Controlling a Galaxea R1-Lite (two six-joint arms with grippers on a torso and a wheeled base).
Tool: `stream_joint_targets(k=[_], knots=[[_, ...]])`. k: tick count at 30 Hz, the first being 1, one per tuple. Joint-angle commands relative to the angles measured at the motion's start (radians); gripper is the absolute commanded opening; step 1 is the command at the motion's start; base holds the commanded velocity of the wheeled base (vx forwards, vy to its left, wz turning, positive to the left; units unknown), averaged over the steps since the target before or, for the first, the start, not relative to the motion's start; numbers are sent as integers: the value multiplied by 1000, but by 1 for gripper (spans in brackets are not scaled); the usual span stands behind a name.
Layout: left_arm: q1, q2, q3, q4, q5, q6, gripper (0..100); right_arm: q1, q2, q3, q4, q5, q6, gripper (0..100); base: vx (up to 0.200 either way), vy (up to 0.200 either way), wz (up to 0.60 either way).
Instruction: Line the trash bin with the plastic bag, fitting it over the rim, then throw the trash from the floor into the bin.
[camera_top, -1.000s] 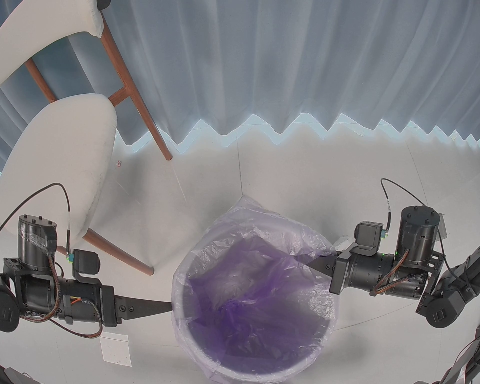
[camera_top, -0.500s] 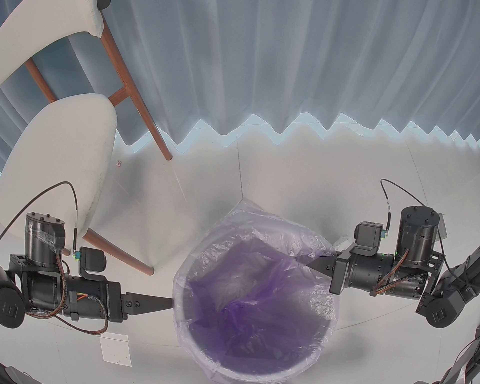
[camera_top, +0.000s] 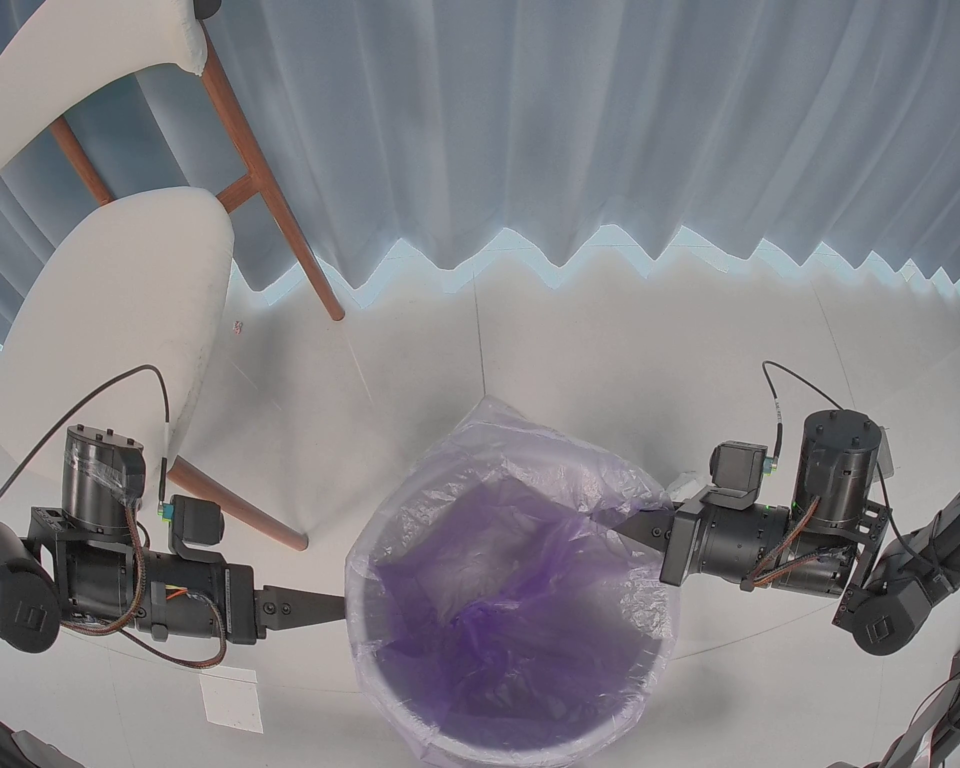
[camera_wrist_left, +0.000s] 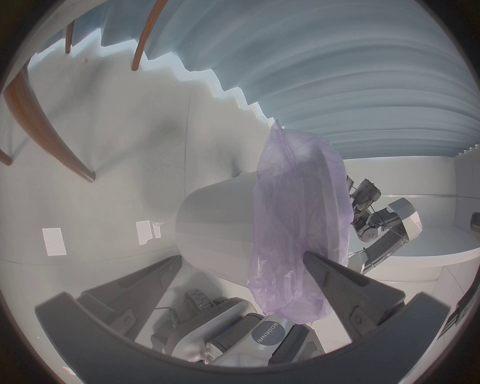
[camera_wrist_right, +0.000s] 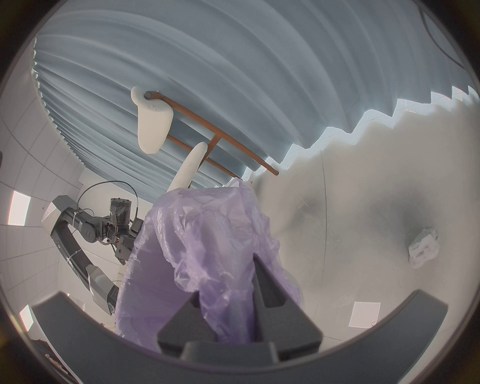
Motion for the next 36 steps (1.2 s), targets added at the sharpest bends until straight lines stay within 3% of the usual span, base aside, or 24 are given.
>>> stream_joint_targets(k=[1,16,19,32,36], knots=[[4,25,-1,-1,18,2,100,2,-5,-7,-2,3,10,0,0,0,0],[41,105,2,-61,96,-2,100,35,-44,-41,-2,8,128,0,0,0,0],[61,137,-1,-73,131,-2,100,35,-58,-42,0,40,151,0,0,0,0],[88,192,6,-130,188,-5,100,27,-53,-39,-3,42,164,0,0,0,0],[88,127,12,-128,190,-5,100,4,-38,-41,2,-7,150,0,0,0,0]])
